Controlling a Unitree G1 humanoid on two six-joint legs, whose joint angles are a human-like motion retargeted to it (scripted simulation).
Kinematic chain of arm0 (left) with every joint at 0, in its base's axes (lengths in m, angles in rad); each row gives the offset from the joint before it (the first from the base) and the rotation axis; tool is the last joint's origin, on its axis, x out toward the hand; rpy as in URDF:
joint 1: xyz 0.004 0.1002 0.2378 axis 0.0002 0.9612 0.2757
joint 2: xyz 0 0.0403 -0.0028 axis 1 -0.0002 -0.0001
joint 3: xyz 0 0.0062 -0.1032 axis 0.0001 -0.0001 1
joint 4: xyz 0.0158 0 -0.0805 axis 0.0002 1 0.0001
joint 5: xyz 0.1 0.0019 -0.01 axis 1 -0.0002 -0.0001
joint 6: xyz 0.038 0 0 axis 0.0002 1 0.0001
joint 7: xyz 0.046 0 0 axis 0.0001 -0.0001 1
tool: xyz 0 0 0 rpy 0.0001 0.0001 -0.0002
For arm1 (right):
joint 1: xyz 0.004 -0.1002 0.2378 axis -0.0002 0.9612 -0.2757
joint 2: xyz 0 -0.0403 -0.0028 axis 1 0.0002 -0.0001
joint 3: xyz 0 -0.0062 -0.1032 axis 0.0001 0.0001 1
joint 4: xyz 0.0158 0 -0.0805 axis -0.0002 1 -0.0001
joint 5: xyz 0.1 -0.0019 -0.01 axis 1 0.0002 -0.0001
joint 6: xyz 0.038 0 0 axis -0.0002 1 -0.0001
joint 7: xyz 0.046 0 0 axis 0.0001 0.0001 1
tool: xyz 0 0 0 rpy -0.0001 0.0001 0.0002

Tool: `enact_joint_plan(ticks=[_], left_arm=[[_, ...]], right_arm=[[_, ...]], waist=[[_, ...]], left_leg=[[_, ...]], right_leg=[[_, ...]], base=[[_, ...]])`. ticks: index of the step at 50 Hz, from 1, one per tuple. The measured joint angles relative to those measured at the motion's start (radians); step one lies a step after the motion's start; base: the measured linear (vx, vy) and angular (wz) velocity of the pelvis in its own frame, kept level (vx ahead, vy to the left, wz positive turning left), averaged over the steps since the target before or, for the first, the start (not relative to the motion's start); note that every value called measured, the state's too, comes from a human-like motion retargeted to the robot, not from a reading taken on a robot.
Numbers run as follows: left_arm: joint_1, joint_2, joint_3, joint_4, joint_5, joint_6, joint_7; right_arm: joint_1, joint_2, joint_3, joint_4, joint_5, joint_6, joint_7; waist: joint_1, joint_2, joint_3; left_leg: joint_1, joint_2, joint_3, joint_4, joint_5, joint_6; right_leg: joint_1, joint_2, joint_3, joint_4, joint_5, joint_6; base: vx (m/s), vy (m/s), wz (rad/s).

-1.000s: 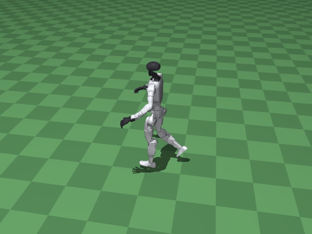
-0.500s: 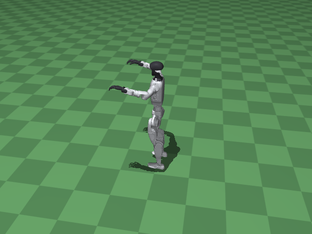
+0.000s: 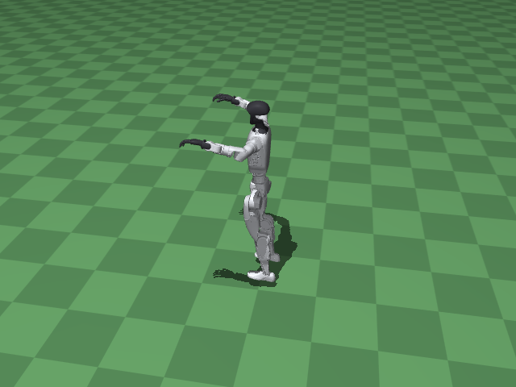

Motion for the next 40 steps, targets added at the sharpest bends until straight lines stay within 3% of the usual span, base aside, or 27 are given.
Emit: enact_joint_plan(ticks=[40], left_arm=[[-0.005, 0.006, -0.005, -0.011, 0.007, 0.0, 0.016]], right_arm=[[0.002, -0.036, -0.027, -0.005, -0.014, -0.004, -0.022]], waist=[[-0.001, 0.003, -0.006]], left_leg=[[0.003, 0.004, -0.002, 0.017, -0.029, 0.0]], right_leg=[[0.02, 0.003, -0.003, -0.012, -0.042, 0.008]], base=[[0.01, 0.0, 0.0]])
